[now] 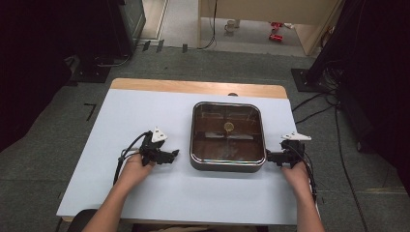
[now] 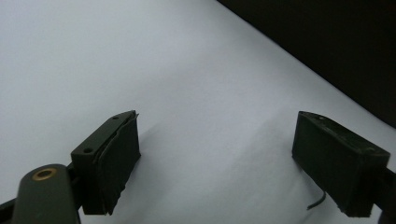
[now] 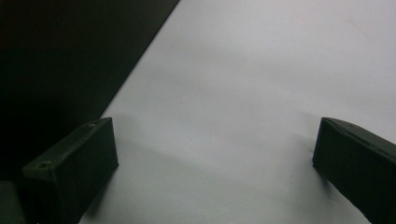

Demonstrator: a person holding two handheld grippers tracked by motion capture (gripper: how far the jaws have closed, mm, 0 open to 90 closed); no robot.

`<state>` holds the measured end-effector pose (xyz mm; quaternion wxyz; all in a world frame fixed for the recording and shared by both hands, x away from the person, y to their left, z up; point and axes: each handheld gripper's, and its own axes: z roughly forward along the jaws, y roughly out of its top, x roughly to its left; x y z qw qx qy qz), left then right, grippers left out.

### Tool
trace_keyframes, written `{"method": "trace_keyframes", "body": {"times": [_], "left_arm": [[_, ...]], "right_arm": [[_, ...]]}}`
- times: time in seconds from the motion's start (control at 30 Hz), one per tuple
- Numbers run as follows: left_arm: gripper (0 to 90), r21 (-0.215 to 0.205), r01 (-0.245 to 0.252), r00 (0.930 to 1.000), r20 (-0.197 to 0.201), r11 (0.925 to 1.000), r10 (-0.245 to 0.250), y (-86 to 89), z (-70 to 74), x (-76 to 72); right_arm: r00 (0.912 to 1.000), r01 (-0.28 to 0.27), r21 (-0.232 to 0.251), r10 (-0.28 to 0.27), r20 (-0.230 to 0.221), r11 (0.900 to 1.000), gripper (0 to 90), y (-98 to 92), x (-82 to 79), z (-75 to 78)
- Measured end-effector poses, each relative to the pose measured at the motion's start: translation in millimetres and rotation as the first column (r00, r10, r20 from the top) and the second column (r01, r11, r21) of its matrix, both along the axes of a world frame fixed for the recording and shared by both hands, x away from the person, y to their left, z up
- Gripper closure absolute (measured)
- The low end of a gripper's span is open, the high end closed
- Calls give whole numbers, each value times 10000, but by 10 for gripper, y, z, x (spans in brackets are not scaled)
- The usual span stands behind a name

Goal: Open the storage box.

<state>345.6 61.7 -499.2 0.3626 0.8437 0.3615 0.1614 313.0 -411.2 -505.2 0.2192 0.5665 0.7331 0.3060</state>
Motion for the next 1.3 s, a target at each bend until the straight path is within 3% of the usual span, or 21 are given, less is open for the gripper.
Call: {"method": "trace_keyframes", "body": {"times": [0.93, 1.3], "left_arm": [[144, 24, -68, 9999, -90, 10000, 68, -7, 6, 8], [151, 731, -81, 9966, -808, 9973, 140, -75, 94, 74]], "right_arm": [[10000, 4, 8, -4, -4, 10000, 0, 0, 0, 0], [10000, 5, 4, -5, -1, 10000, 0, 0, 0, 0]]}}
